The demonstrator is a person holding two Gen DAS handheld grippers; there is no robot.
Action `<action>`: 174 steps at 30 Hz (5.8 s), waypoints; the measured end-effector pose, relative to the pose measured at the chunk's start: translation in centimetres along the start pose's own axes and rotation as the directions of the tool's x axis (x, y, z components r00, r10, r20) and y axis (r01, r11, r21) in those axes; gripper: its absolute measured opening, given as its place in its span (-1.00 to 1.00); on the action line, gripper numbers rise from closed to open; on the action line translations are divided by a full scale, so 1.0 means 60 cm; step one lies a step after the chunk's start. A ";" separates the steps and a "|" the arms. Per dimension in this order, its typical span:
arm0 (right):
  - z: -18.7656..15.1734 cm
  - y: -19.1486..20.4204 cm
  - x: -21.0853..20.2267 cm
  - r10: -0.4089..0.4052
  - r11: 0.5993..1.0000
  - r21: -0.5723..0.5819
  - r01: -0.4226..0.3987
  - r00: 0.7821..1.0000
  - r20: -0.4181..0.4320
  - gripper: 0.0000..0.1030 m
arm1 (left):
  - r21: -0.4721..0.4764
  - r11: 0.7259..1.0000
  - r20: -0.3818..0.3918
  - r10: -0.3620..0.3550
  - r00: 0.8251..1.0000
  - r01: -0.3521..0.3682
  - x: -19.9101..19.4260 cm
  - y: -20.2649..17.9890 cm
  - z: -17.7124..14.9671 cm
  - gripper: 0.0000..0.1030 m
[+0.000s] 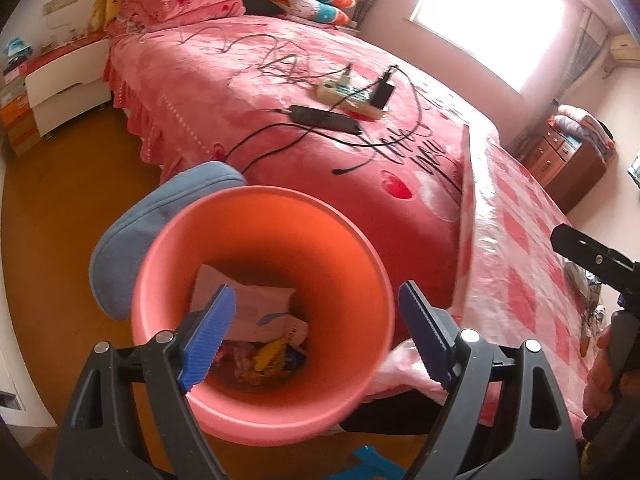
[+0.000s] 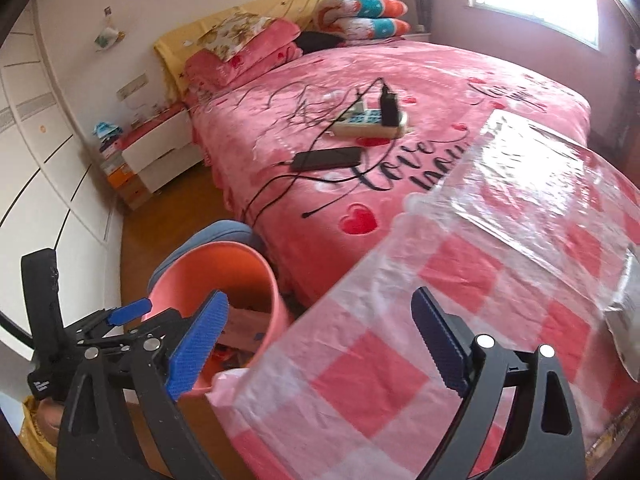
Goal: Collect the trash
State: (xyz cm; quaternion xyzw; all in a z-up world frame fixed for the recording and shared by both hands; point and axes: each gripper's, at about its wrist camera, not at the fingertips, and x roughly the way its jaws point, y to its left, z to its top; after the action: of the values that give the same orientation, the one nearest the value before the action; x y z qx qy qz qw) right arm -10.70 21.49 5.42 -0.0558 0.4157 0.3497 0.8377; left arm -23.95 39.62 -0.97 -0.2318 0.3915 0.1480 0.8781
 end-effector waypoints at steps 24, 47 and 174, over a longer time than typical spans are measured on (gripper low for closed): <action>-0.068 -0.173 -0.106 -0.154 0.976 0.171 0.138 0.984 0.088 0.78 | 0.206 0.973 -0.066 -0.093 0.993 0.105 0.005 -0.205 -0.015 0.66; -0.126 -0.306 -0.182 -0.261 0.934 0.287 0.213 0.956 0.138 0.78 | 0.369 0.911 -0.133 -0.145 0.980 0.184 0.020 -0.384 -0.051 0.66; -0.234 -0.503 -0.246 -0.174 0.882 0.458 0.113 0.980 0.092 0.08 | 0.531 0.742 -0.239 -0.332 0.912 0.409 0.074 -0.625 -0.102 -0.60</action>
State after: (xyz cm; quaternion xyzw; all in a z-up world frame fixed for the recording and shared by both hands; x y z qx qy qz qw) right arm -6.87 -14.49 1.20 0.1324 0.4245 0.1837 0.8767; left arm -8.32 4.97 3.01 -0.0409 0.4193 -0.1690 0.8911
